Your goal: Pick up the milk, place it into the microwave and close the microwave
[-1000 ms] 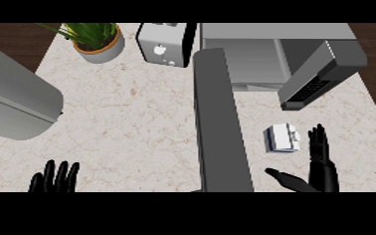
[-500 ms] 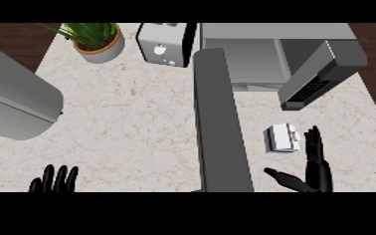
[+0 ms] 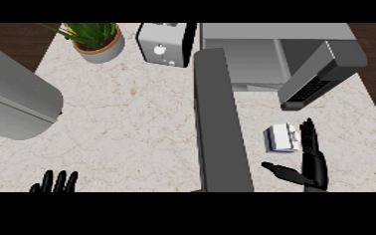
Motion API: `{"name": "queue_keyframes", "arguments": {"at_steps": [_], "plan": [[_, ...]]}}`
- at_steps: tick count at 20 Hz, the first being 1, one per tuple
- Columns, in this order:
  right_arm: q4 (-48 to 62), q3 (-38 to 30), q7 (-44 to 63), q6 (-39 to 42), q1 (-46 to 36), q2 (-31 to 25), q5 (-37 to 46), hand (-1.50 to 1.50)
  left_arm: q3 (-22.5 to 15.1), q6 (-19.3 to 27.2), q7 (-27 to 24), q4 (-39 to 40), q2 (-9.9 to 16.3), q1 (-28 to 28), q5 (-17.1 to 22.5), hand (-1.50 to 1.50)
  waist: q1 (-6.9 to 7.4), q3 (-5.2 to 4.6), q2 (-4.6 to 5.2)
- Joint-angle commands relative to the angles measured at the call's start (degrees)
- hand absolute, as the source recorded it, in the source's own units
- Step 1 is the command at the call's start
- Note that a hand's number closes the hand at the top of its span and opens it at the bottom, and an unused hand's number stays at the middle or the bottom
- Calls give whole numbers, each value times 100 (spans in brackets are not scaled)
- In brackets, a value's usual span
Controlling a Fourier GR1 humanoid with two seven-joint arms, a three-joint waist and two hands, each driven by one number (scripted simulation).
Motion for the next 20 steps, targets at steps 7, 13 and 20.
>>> {"name": "queue_keyframes", "arguments": {"at_steps": [7, 13, 20], "plan": [[913, -298, -295, -20, -809, 10, -243, -150, 41, 55, -157, 212, 30, -113, -34, -150, 34, 22, 15], [1012, -381, -534, -1002, -966, -47, -24, 150, 152, 88, 390, -363, 210, -128, 186, -150, 55, 28, 36], [1354, -595, -693, -1560, -1320, 33, -18, 150, -91, -85, -341, 301, 86, -8, -83, -150, 89, 27, 35]]}}
